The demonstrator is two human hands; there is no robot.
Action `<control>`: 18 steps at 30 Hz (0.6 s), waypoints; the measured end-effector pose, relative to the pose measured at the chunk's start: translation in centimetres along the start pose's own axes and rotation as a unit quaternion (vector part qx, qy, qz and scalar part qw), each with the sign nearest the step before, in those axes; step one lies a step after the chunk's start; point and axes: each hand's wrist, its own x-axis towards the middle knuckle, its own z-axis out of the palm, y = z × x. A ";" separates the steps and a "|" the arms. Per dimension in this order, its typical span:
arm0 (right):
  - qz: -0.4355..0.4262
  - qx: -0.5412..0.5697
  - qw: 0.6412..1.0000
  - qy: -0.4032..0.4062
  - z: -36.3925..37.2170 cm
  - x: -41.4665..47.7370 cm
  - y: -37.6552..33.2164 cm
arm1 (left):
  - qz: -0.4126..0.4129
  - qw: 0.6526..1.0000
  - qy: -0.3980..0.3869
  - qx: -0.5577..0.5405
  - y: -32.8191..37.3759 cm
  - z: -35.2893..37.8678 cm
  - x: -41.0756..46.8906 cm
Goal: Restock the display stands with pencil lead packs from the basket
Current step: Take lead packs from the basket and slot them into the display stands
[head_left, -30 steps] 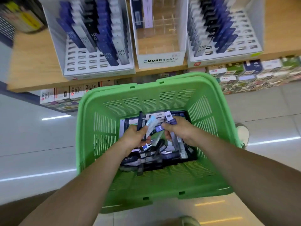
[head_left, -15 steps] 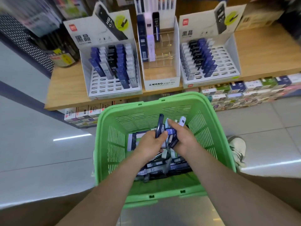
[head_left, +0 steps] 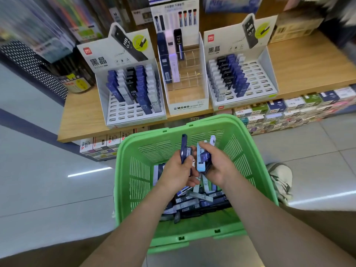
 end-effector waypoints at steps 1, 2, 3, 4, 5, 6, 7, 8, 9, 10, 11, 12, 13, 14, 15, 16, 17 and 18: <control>-0.004 -0.002 1.000 0.000 0.2 -0.1 0.1 | -0.004 1.000 0.009 -0.003 0.1 0.0 -0.1; -0.008 -0.002 1.000 -0.003 0.4 -0.2 0.2 | -0.008 1.000 0.017 -0.010 0.1 -0.1 -0.2; -0.010 0.002 1.000 -0.008 0.6 -0.3 0.1 | -0.013 0.999 0.024 -0.024 0.1 -0.1 -0.4; -0.012 0.009 1.000 -0.013 0.9 -0.4 0.0 | -0.017 0.999 0.031 -0.039 0.2 -0.3 -0.6; -0.013 0.017 1.000 -0.014 1.1 -0.6 -0.3 | -0.019 0.998 0.038 -0.052 0.3 -0.4 -0.8; -0.015 0.023 1.000 -0.012 1.2 -0.7 -0.6 | -0.020 0.997 0.045 -0.054 0.4 -0.6 -0.9; -0.018 0.019 1.000 -0.012 1.3 -0.8 -0.9 | -0.018 0.997 0.054 -0.044 0.6 -0.9 -0.9; -0.026 0.007 1.000 -0.015 1.4 -1.0 -1.1 | -0.014 0.998 0.062 -0.030 0.9 -1.1 -0.9; -0.036 -0.013 0.999 -0.023 1.5 -1.1 -1.3 | -0.007 0.997 0.066 -0.024 1.3 -1.4 -0.9; -0.048 -0.036 0.998 -0.031 1.7 -1.3 -1.4 | 0.004 0.998 0.066 -0.021 1.7 -1.6 -1.0; -0.058 -0.059 0.996 -0.036 1.9 -1.4 -1.5 | 0.018 0.998 0.063 -0.015 2.2 -1.7 -1.1; -0.067 -0.075 0.994 -0.037 2.2 -1.5 -1.6 | 0.032 0.998 0.062 0.006 2.6 -1.7 -1.3; -0.074 -0.083 0.993 -0.037 2.4 -1.7 -1.7 | 0.048 0.995 0.068 0.046 3.0 -1.7 -1.5; -0.078 -0.083 0.993 -0.038 2.7 -1.9 -1.7 | 0.071 0.990 0.082 0.094 3.2 -1.6 -1.6; -0.079 -0.077 0.993 -0.045 3.0 -2.1 -1.7 | 0.097 0.981 0.099 0.132 3.4 -1.4 -1.8; -0.074 -0.064 0.993 -0.059 3.3 -2.3 -1.5 | 0.120 0.975 0.114 0.151 3.6 -1.2 -2.1; -0.064 -0.046 0.994 -0.081 3.5 -2.6 -1.3 | 0.137 0.971 0.122 0.151 3.9 -1.0 -2.4; -0.052 -0.030 0.993 -0.101 3.7 -2.9 -1.1 | 0.149 0.969 0.126 0.150 4.1 -0.8 -2.6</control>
